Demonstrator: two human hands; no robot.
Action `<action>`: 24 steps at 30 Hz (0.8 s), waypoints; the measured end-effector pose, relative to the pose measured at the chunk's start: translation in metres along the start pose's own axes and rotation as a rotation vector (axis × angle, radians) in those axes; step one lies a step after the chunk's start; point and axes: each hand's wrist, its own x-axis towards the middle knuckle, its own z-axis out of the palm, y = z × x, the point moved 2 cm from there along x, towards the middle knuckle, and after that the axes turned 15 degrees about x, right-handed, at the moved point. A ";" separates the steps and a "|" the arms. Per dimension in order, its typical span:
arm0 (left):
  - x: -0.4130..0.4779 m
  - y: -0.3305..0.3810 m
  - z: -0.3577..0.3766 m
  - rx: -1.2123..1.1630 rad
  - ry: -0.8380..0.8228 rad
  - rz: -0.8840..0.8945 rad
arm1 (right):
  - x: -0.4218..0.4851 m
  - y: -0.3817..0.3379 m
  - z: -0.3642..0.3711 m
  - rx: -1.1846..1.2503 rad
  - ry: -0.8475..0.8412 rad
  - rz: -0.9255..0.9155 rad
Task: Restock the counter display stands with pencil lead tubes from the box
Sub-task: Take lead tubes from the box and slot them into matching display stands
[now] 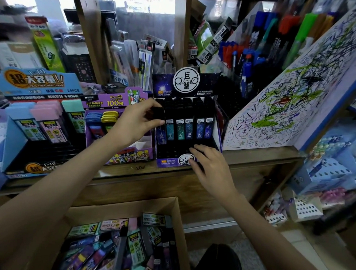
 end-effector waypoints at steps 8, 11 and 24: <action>-0.006 -0.008 0.009 0.104 0.011 -0.023 | -0.001 0.001 0.001 0.000 0.029 -0.003; -0.006 -0.009 0.012 0.246 0.074 0.029 | -0.001 0.001 0.002 0.002 0.022 0.002; -0.016 -0.012 0.016 0.547 0.153 0.240 | -0.001 -0.002 0.002 -0.016 -0.003 0.025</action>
